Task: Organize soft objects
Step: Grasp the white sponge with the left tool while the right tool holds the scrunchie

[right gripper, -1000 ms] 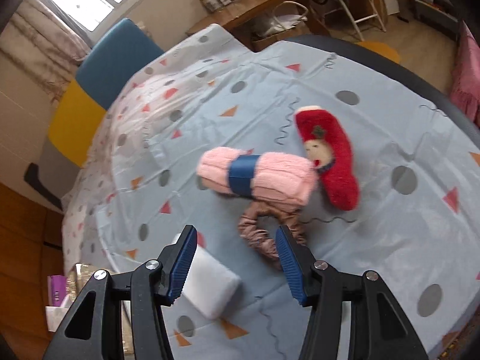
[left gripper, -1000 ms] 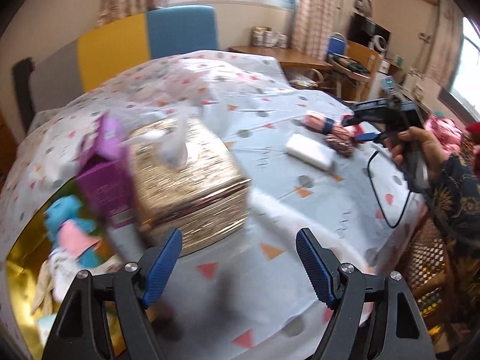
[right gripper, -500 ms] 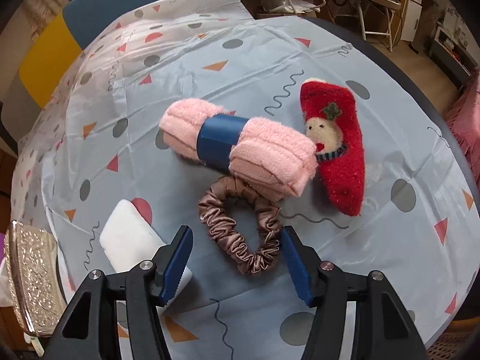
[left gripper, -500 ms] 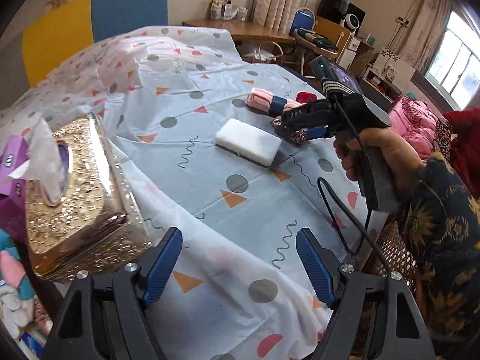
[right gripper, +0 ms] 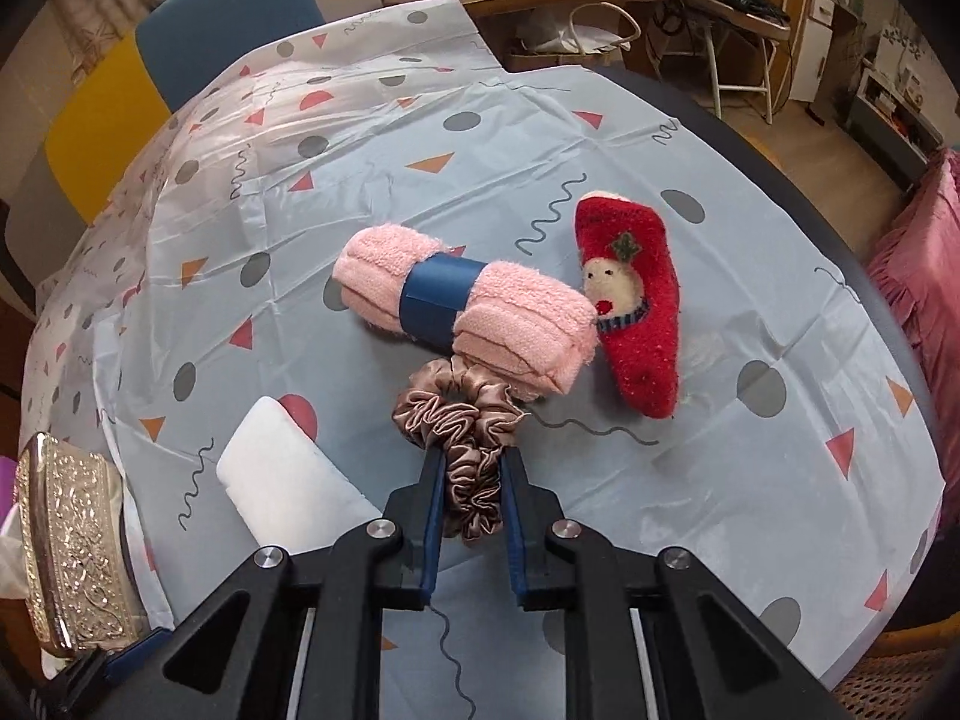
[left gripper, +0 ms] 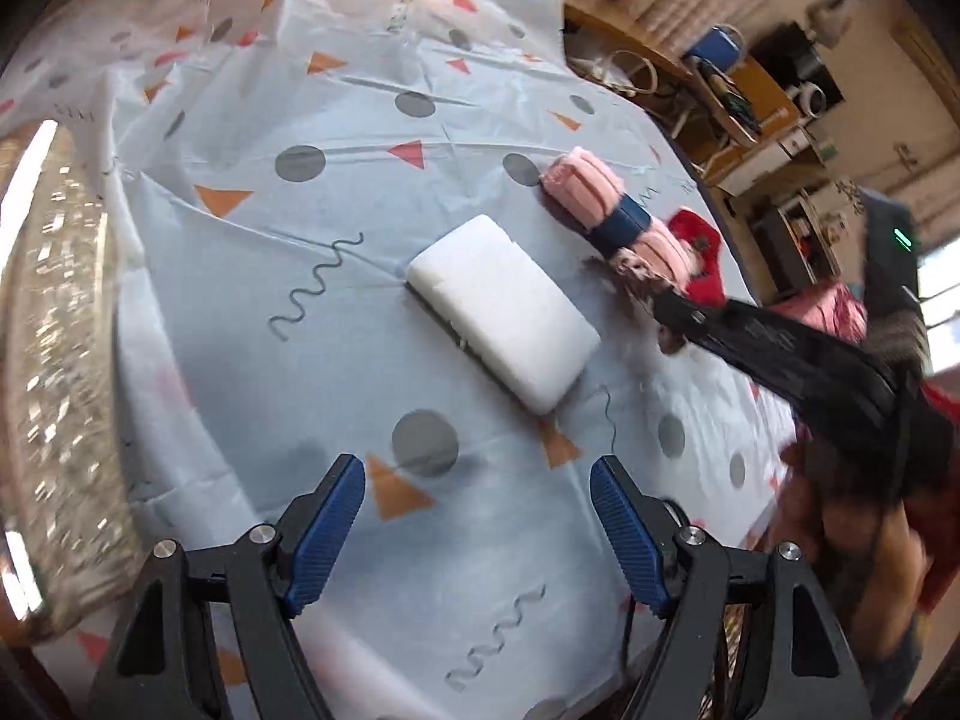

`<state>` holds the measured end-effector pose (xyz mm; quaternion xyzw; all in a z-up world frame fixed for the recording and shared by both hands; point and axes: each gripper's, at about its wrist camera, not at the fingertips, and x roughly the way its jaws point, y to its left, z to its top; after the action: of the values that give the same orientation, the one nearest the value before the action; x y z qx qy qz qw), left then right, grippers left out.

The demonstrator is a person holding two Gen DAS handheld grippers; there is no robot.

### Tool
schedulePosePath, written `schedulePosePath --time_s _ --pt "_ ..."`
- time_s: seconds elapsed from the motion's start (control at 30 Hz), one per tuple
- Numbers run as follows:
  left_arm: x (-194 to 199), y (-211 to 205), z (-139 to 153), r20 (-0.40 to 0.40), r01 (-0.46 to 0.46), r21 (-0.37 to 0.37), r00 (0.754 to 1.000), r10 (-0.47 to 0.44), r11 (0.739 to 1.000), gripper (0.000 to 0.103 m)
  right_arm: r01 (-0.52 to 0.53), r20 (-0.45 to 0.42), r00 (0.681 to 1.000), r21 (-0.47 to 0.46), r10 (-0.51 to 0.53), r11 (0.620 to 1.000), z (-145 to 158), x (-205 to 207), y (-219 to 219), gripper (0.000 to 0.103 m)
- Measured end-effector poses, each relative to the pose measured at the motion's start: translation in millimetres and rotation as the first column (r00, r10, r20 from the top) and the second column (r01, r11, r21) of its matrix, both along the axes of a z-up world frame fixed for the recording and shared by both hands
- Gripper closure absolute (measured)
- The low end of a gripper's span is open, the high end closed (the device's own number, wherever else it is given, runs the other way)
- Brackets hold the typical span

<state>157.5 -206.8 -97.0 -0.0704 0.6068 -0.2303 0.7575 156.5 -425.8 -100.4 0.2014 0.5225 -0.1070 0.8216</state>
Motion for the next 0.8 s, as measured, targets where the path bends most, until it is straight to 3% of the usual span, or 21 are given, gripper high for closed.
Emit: schedulePosePath --time_s 0.2,0.47,0.6,0.73,0.77,0.8 --pt "40 -30 -12 -0.055 -0.081 0.034 0.995 0.082 0.996 0.026 0.055 0.132 0.989 0.068 -0.064 0.996 23 -9 -8 0.087" --pt "70 -47 -25 -0.099 -0.208 0.069 0.972 0.214 0.976 0.022 0.115 0.198 0.971 0.117 -0.137 0.986 32 -14 -21 0.087" --pt "78 -66 -26 -0.069 -0.193 0.111 0.977 0.201 0.975 0.017 0.104 0.197 0.972 0.112 -0.125 0.988 32 -11 -18 0.087" --pt "75 -84 -30 -0.015 -0.113 0.199 0.993 0.118 0.973 0.016 0.101 0.192 0.974 0.101 -0.119 0.990 30 -11 -17 0.087" --pt "73 -85 -30 0.000 -0.091 0.213 0.996 0.093 0.973 0.020 0.096 0.186 0.976 0.099 -0.113 0.990 29 -11 -16 0.087" --pt "71 -84 -29 0.027 -0.065 0.234 0.998 0.061 0.970 0.030 0.088 0.179 0.978 0.098 -0.105 0.991 27 -10 -15 0.087"
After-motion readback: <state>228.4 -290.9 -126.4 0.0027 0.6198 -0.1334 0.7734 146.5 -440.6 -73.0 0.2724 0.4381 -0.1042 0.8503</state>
